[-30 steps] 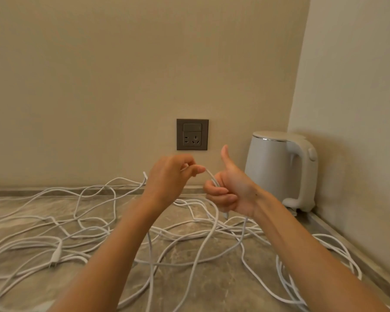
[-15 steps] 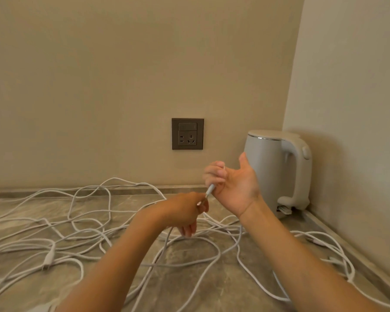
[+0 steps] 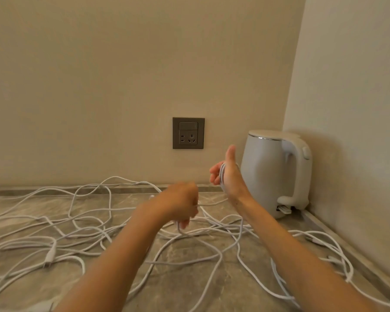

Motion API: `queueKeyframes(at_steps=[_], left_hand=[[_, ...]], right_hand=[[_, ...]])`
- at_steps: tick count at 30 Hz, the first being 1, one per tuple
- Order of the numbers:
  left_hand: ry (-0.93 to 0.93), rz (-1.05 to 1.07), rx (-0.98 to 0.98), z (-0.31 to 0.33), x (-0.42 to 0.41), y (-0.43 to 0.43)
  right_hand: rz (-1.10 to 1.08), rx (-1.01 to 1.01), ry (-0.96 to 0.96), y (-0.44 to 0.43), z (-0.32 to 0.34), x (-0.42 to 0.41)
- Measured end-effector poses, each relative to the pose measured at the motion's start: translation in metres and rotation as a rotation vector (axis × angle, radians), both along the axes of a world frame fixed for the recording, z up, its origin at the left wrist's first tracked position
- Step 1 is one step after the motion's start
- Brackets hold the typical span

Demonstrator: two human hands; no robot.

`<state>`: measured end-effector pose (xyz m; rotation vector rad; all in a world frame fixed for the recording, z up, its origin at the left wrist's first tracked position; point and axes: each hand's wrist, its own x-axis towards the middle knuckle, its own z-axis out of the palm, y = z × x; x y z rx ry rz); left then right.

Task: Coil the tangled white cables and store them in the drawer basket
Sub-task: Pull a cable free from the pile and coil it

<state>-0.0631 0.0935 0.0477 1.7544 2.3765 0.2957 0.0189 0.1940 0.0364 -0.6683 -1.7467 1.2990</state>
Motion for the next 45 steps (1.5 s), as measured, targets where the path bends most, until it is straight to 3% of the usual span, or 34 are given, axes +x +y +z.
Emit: queueKeyframes(at_steps=[6,8,11,15,20,23,25,28,31,38,42,45], left_hand=[[0.376,0.06,0.373,0.008,0.002,0.001],[0.436,0.059,0.478,0.009,0.003,0.0],[0.488,0.062,0.565,0.009,-0.001,-0.003],[0.508,0.003,0.591,0.008,-0.007,-0.003],[0.444,-0.039,0.45,-0.001,-0.007,0.0],[0.257,-0.052,0.318,-0.014,-0.01,0.002],[0.128,-0.078,0.237,-0.021,-0.008,0.004],[0.068,-0.091,0.108,-0.024,0.001,0.007],[0.037,-0.125,0.033,-0.019,0.014,0.007],[0.025,-0.184,-0.048,-0.004,0.02,0.003],[0.036,-0.182,0.076,0.008,0.011,-0.003],[0.032,-0.147,0.229,0.014,0.003,-0.007]], right_hand=[[-0.075,0.397,-0.425,-0.005,0.0,0.007],[0.05,0.296,-0.493,-0.005,0.002,0.009],[0.416,-0.035,-0.497,0.001,0.006,0.013],[0.842,-0.382,-0.298,0.008,0.007,0.02],[1.279,-0.675,0.065,0.012,0.0,0.015],[1.408,-0.844,0.357,0.013,0.002,0.009],[1.366,-0.921,0.503,0.011,0.007,0.011],[0.947,-0.952,0.704,0.011,0.012,0.017],[0.639,-0.885,0.766,0.011,0.012,0.016],[0.299,-0.407,0.294,0.009,0.006,0.01],[0.229,-0.177,0.022,0.008,0.004,0.008],[0.274,-0.148,-0.1,0.007,0.003,0.007]])
